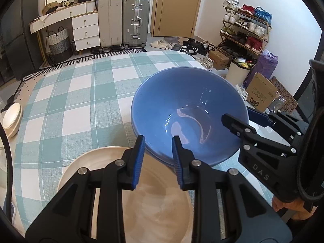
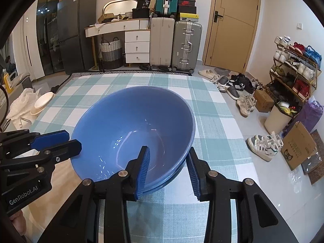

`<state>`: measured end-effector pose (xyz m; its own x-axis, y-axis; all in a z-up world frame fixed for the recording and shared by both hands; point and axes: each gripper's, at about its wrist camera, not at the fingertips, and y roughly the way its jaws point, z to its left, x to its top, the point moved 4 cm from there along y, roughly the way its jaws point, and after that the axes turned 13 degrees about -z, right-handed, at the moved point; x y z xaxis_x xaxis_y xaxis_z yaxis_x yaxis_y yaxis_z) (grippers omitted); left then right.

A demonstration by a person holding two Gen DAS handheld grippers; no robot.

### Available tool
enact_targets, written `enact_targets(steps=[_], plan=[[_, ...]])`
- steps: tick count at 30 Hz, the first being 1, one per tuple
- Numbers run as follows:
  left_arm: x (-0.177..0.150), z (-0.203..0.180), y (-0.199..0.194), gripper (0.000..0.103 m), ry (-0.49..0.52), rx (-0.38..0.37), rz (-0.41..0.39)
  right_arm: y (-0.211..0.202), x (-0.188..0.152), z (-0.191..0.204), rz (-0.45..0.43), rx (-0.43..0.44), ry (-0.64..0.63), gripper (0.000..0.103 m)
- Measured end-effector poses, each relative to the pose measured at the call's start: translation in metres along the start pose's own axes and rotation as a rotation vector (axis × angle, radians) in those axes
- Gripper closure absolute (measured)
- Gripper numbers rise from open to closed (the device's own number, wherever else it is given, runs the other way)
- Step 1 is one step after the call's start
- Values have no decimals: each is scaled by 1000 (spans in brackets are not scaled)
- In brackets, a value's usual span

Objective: Organize plates and bowls
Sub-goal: 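Lower the held bowl into the nested light-blue bowls, then open both grippers and reposition them on the rim of the bowl stack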

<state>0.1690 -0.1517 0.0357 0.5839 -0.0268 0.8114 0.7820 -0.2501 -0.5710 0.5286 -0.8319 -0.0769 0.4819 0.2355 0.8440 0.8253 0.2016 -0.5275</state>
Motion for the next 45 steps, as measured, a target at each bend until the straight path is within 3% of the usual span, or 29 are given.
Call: enact_targets(steps=[6, 8, 10, 12, 14, 15, 17, 22, 26, 38, 45], plan=[[1, 4, 0, 78, -18, 4, 6, 2, -1, 0, 6, 19, -13, 61], [1, 6, 0, 75, -19, 9, 10, 1, -2, 0, 5, 19, -12, 55], [1, 8, -1, 69, -33, 6, 9, 1, -1, -2, 2, 30, -15, 51], [2, 11, -2, 53, -51, 0, 6, 1, -1, -5, 3, 39, -12, 43], [4, 14, -4, 42, -64, -9, -3, -3, -1, -10, -12, 60, 6, 23], [5, 15, -5, 36, -67, -13, -8, -5, 0, -12, -25, 76, 19, 19], [9, 17, -8, 29, -74, -17, -23, -10, 2, -15, -42, 89, 30, 16], [15, 18, -10, 23, -88, -32, -34, -17, 7, -27, -56, 80, 47, 4], [18, 19, -9, 2, -96, -39, -46, -20, 11, -33, -66, 102, 78, 1], [23, 26, 10, 2, -123, -23, -29, -9, 12, -37, -49, 91, 83, 1], [22, 40, 31, 2, -209, -46, 1, 5, 7, -44, -30, 116, 133, 1]])
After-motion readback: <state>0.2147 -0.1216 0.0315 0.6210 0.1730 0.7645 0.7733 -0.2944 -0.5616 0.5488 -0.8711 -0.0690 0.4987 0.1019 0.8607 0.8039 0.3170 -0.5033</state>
